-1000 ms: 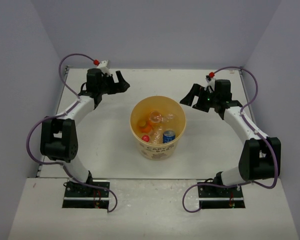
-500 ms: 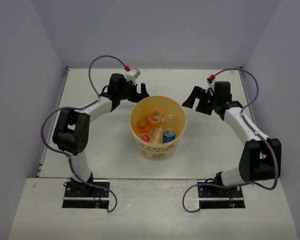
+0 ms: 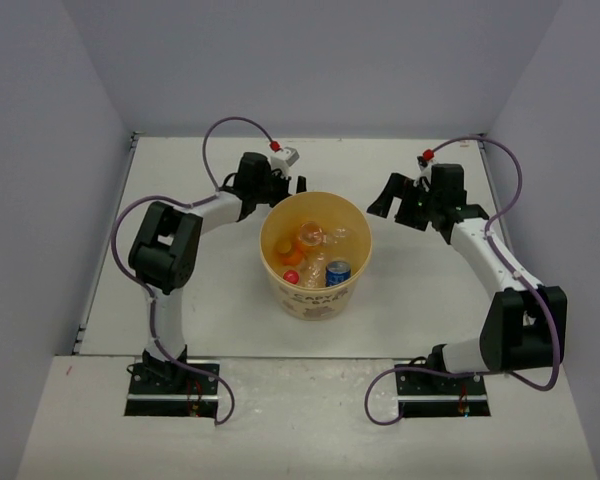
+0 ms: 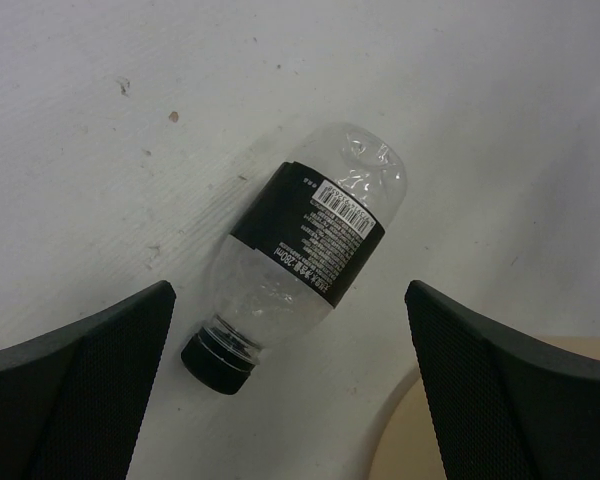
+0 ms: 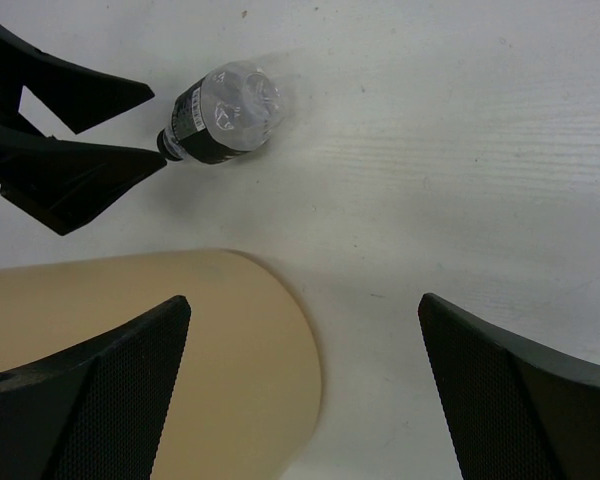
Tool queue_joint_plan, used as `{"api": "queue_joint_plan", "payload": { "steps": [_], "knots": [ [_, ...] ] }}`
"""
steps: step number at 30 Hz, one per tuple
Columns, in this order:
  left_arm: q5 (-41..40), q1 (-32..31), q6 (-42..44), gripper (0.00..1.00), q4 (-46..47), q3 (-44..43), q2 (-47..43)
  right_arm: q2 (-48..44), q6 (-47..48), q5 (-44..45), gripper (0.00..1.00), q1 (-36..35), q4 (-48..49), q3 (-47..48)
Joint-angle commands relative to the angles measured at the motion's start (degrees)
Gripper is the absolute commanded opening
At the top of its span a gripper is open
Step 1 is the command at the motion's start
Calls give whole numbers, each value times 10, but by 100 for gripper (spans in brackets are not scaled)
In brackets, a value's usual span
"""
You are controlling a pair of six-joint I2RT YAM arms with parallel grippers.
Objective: Put the plastic bottles in the bin
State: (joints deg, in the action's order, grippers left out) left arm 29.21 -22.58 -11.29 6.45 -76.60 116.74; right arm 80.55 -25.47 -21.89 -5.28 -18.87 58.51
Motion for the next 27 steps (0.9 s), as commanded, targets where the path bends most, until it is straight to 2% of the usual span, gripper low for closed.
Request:
{"api": "queue_joint_plan", "payload": {
  "steps": [1, 10, 16, 27],
  "knots": [
    [-1, -3, 2, 100, 21, -1, -33, -23, 5, 9, 99, 2, 9, -12],
    [-75, -9, -38, 100, 32, 40, -72, -54, -5, 50, 99, 1, -5, -16],
    [-85, -10, -41, 100, 34, 70, -95, -68, -10, 50, 99, 1, -5, -29],
    [-130, -10, -19, 100, 10, 52, -72, -86, -10, 43, 99, 1, -6, -44]
  ]
}}
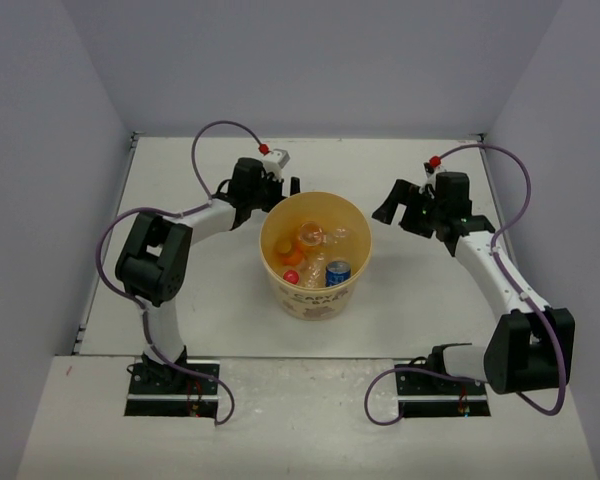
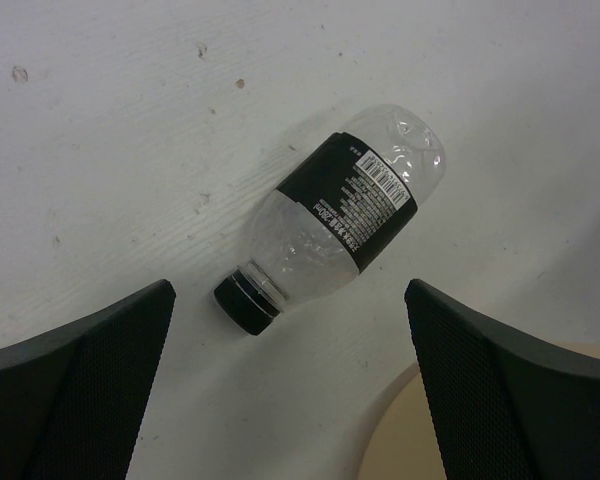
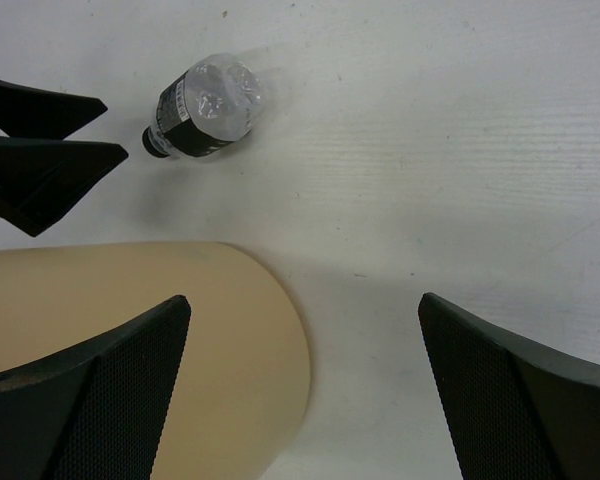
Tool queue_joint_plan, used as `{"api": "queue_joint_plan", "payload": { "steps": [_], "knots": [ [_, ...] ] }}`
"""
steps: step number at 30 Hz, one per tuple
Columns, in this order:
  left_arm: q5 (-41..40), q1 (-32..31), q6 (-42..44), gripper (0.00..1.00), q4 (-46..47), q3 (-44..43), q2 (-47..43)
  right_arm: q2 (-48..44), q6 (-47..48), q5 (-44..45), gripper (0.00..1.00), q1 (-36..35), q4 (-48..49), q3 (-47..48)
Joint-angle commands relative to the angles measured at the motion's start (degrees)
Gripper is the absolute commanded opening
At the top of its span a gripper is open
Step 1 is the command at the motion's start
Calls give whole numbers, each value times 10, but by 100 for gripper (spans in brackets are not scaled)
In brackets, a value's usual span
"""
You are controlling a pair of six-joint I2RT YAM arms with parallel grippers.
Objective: Put the plastic bottles in the bin
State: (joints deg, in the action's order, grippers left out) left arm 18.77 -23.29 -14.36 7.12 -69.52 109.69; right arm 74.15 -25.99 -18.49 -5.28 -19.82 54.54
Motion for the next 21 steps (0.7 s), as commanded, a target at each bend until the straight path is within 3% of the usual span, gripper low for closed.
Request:
{"api": "queue_joint_plan", "payload": {
  "steps": [1, 21],
  "knots": [
    [-29, -3, 14, 100, -2, -25, 6, -24, -5, 10, 99, 2, 3, -5],
    [-87, -3, 16, 100, -47, -69, 71, -23, -1, -1, 99, 2, 9, -8]
  ]
}}
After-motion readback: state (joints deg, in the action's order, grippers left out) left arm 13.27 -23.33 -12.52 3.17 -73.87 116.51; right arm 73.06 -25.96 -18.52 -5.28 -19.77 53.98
